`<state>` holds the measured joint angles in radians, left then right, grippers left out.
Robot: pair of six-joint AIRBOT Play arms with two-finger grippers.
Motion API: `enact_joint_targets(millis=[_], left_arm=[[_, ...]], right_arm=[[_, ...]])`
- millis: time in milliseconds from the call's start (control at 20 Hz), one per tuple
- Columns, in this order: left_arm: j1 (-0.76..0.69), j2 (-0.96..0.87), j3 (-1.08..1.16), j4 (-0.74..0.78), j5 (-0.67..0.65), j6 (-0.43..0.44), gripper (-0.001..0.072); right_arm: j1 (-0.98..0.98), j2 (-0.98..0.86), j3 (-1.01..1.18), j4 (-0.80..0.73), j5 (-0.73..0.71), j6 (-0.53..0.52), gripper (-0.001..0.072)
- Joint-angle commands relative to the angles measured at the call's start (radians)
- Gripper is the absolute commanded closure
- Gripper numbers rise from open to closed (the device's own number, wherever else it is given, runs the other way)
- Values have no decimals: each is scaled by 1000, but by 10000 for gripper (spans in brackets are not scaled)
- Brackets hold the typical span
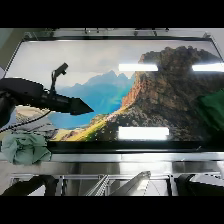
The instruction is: Fold the shirts.
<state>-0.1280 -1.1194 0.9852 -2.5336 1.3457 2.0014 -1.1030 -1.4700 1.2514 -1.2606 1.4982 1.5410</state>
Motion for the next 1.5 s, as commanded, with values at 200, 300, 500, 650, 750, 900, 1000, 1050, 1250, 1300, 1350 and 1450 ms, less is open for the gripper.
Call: enact_joint_targets(millis=[200,300,500,650,750,900,1000,1050,1250,1300,1350,1450], left_arm=[[66,100,27,2,11,0,692],[66,125,8,2,11,0,692],[66,201,-83,3,-2,11,691],[66,254,-176,3,-38,33,691],[66,270,-222,4,-45,34,692],[66,269,-227,3,-32,40,691],[66,269,-227,3,-38,41,691],[66,269,-227,3,-44,41,691],[66,269,-227,3,-64,40,691],[66,269,-227,3,-65,40,691],[66,269,-227,3,-64,40,691],[66,269,-227,3,-64,40,690]], right_arm=[[286,272,-76,303,39,-57,606],[427,380,-108,296,-1,-71,692],[684,679,-256,296,-151,-151,693],[832,925,-478,293,-344,-130,693],[846,997,-564,294,-385,-103,693],[844,993,-568,323,-376,-105,693],[844,992,-568,347,-374,-104,692],[844,992,-568,363,-360,-97,692],[844,993,-568,383,-342,-97,692],[844,993,-568,383,-342,-97,692],[844,994,-568,383,-342,-97,693],[844,994,-568,383,-342,-98,692]])
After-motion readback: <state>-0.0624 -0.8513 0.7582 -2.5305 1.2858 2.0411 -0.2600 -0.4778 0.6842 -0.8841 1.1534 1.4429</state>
